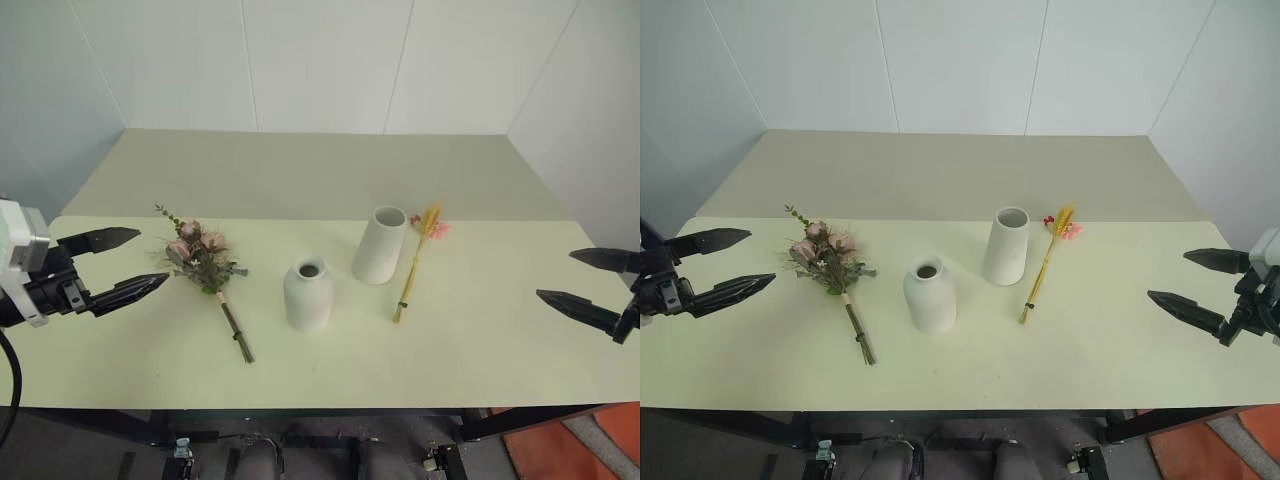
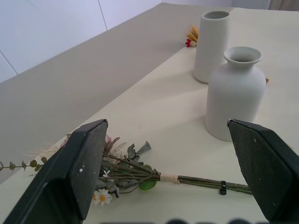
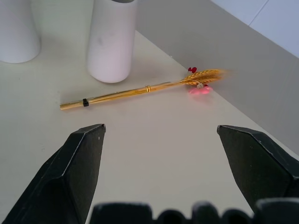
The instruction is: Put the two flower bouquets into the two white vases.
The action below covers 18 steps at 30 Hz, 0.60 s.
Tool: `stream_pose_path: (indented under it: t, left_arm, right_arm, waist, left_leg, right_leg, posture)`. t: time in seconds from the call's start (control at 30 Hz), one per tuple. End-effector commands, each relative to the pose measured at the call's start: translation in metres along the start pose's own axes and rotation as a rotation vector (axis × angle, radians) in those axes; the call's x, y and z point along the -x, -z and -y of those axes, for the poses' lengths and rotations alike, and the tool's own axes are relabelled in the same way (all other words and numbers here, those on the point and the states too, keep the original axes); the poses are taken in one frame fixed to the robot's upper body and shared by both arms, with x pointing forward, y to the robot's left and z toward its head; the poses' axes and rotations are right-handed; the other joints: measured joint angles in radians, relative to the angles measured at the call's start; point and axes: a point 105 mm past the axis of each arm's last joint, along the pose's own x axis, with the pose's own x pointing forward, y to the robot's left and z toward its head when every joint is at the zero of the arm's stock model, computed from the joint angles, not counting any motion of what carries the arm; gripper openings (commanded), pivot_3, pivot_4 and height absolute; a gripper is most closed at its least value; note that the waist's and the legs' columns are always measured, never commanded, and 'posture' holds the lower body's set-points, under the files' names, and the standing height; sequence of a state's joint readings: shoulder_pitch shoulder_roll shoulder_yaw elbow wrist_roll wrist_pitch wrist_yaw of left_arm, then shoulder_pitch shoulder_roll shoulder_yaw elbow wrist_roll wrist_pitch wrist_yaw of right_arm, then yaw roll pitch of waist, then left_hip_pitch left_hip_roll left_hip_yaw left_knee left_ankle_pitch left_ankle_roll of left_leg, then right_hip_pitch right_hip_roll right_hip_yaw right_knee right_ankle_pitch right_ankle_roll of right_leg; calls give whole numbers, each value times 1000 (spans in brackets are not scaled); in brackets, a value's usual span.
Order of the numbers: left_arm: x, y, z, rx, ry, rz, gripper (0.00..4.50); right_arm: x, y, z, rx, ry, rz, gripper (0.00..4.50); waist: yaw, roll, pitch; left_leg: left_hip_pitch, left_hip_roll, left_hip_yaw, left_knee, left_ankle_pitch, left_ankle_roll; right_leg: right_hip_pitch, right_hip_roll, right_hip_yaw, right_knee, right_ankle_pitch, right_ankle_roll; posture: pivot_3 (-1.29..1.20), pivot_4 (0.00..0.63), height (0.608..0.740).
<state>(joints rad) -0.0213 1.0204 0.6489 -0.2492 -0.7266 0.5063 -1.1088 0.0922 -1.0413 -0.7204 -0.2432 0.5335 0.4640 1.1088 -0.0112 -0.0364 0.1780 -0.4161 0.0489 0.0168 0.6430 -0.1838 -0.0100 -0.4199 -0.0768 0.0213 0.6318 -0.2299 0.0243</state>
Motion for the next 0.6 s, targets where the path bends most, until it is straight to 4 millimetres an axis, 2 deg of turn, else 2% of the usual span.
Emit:
stream_pose_path:
  t: [0.03,0.43,0.6]
  left_arm:
    - [1,-10,0,-37,-4,23,4449]
    - [-3,-11,2,-36,17,33,4449]
    - [-6,-29,0,-48,71,99,4449]
  right_arm:
    - [5,-10,5,45,24,17,4500]
    - [2,-12,4,29,29,20,4500]
    - [-12,-12,-1,-58,16,-1,4500]
  waist:
    - [0,0,0]
    - [0,0,0]
    - [0,0,0]
  left_leg:
    - [0,0,0,0,0,0]
    - [0,0,1,0,0,0]
    - [0,0,1,0,0,0]
  right_leg:
    - [0,0,0,0,0,0]
    - [0,0,1,0,0,0]
    - [0,0,1,1,1,0]
  posture:
    - [0,150,740]
    - [0,150,740]
    - [0,150,740]
